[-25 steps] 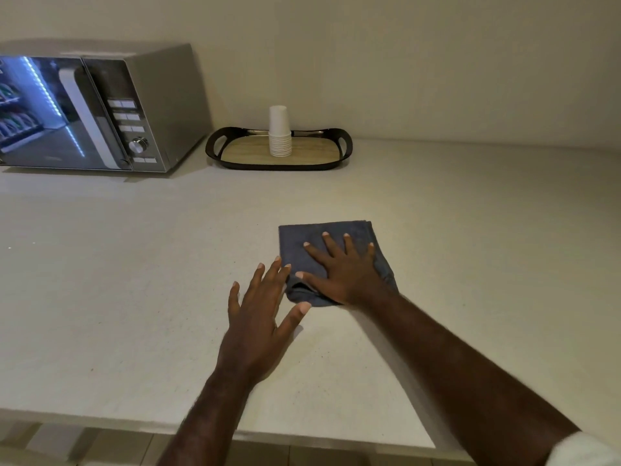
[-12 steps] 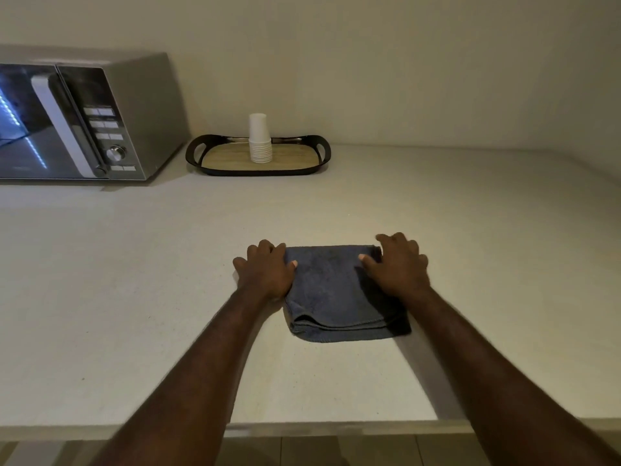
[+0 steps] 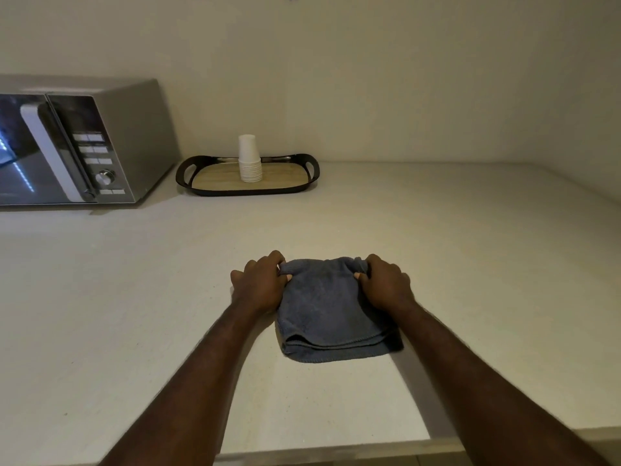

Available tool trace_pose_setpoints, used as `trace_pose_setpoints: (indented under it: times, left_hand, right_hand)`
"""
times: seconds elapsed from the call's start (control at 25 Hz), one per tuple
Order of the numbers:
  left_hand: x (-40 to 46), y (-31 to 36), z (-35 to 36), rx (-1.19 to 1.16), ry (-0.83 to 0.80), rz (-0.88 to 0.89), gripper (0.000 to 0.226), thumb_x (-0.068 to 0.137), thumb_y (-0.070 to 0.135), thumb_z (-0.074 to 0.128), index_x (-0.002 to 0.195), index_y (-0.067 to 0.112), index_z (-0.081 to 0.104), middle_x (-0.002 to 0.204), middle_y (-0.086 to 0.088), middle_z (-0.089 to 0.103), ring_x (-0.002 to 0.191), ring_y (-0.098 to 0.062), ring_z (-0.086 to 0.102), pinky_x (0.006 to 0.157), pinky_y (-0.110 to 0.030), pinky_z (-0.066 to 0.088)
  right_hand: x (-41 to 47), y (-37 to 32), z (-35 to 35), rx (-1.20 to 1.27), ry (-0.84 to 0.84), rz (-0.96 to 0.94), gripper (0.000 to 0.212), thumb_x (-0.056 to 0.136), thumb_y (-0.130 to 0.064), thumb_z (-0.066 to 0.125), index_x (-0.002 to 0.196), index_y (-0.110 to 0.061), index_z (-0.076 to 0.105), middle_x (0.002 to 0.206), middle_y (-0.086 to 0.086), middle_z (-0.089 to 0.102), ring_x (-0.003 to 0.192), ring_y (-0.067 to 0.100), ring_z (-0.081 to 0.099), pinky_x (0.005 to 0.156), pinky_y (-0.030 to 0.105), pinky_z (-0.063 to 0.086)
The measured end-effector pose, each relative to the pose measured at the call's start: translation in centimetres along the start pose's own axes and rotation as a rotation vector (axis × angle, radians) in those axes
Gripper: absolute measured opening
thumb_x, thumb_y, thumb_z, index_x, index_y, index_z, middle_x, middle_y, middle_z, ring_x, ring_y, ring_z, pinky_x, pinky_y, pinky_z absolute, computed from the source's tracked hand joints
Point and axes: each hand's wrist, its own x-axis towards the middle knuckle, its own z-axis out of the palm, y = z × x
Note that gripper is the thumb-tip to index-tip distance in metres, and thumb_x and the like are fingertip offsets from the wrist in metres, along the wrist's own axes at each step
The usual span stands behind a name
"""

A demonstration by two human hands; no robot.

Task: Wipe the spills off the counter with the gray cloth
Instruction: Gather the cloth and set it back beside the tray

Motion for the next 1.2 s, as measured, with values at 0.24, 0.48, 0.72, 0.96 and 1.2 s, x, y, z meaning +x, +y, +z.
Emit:
trace_pose_setpoints:
  times: [0.24, 0.48, 0.72, 0.96, 1.2]
  left_hand:
    - [0.7, 2.1, -0.8, -0.203, 0.24, 0.133, 0.007, 0.093, 0.029, 0.05, 0.089, 0.033, 0.047, 0.083, 0.012, 0.06, 0.08, -0.015, 0.057, 0.077, -0.035, 0.019]
    - [6.0, 6.8, -1.9, -0.217, 0.423, 0.248, 0.006, 0.091, 0.034, 0.053, 0.095, 0.034, 0.049, 0.094, 0.014, 0.059, 0.088, -0.012, 0.052, 0.082, -0.035, 0.023]
    - [15.2, 12.9, -0.9, -0.242, 0.474, 0.331, 0.011, 0.089, 0.033, 0.054, 0.098, 0.027, 0.051, 0.094, 0.01, 0.059, 0.094, -0.021, 0.054, 0.085, -0.043, 0.038]
    - [23.5, 16.2, 1.9, -0.205, 0.513, 0.313, 0.013, 0.09, 0.03, 0.057, 0.1, 0.022, 0.053, 0.091, 0.011, 0.054, 0.09, -0.016, 0.047, 0.081, -0.037, 0.03]
    - [30.1, 15.8, 4.6, -0.158, 0.505, 0.285, 0.014, 0.087, 0.025, 0.059, 0.097, 0.015, 0.056, 0.083, 0.003, 0.056, 0.083, -0.024, 0.052, 0.069, -0.035, 0.037]
  right_hand:
    - [0.5, 0.3, -2.4, 0.41, 0.235, -0.068, 0.012, 0.093, -0.026, 0.052, 0.085, -0.021, 0.045, 0.079, -0.004, 0.056, 0.076, 0.025, 0.055, 0.066, 0.033, 0.037]
    - [4.9, 1.6, -6.8, 0.543, 0.494, -0.152, 0.007, 0.09, -0.023, 0.058, 0.089, -0.019, 0.052, 0.087, 0.001, 0.062, 0.078, 0.022, 0.058, 0.066, 0.038, 0.048]
    - [14.4, 4.7, -11.5, 0.519, 0.655, -0.181, 0.013, 0.088, -0.023, 0.059, 0.093, -0.012, 0.055, 0.091, 0.009, 0.064, 0.089, 0.032, 0.058, 0.074, 0.052, 0.05]
    - [23.3, 7.0, -12.4, 0.525, 0.662, -0.181, 0.015, 0.09, -0.027, 0.06, 0.097, -0.013, 0.057, 0.09, -0.002, 0.058, 0.098, 0.029, 0.054, 0.074, 0.043, 0.049]
    - [29.6, 8.3, -9.2, 0.54, 0.608, -0.144, 0.015, 0.091, -0.024, 0.059, 0.095, -0.011, 0.057, 0.093, 0.008, 0.064, 0.094, 0.027, 0.054, 0.068, 0.034, 0.041]
